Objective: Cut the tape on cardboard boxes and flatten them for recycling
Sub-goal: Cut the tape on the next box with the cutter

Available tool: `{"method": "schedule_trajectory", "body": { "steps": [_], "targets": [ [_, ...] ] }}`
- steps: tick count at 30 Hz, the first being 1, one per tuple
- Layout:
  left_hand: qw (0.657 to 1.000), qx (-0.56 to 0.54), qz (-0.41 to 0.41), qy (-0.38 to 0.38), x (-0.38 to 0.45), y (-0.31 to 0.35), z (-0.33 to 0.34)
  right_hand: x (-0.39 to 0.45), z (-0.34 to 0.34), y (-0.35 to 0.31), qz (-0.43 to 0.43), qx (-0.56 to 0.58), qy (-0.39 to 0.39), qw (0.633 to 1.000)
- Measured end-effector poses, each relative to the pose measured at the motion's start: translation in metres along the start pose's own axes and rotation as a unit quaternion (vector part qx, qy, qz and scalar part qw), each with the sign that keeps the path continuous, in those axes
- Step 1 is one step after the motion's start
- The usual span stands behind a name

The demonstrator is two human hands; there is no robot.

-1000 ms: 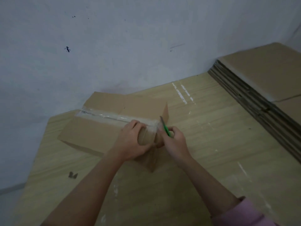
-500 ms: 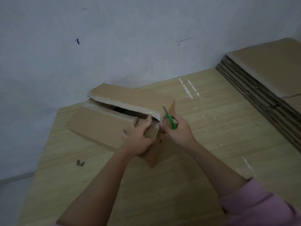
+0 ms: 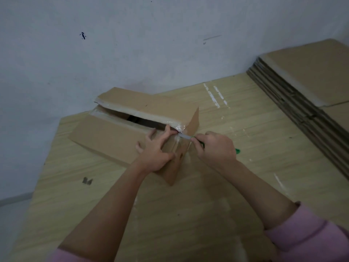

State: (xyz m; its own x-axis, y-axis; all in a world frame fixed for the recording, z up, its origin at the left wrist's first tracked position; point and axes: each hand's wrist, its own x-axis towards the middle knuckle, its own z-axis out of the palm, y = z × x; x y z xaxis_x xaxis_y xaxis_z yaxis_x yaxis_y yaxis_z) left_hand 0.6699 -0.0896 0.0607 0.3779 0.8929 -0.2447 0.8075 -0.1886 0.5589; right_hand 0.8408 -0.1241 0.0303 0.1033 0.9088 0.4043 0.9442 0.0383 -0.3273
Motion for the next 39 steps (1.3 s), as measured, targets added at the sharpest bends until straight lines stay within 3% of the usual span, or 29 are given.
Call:
{"method": "schedule_trajectory", "body": {
  "steps": [7, 18, 27, 39],
  "targets": [
    [1.0, -0.002, -0.009, -0.001, -0.002, 0.004, -0.001, 0.006, -0.012, -0.018, 0.015, -0.083, -0.133, 0.987],
    [0.999, -0.004, -0.031, -0.018, 0.004, 0.004, -0.004, 0.012, 0.001, -0.041, 0.045, -0.104, -0.159, 0.981],
    [1.0, 0.007, -0.029, -0.004, 0.01, -0.001, -0.007, 0.026, -0.002, -0.047, 0.109, -0.052, -0.183, 0.976],
    [1.0, -0.012, -0.021, -0.003, 0.011, -0.005, -0.005, 0.024, -0.002, -0.039, 0.047, -0.068, -0.177, 0.981]
  ]
}}
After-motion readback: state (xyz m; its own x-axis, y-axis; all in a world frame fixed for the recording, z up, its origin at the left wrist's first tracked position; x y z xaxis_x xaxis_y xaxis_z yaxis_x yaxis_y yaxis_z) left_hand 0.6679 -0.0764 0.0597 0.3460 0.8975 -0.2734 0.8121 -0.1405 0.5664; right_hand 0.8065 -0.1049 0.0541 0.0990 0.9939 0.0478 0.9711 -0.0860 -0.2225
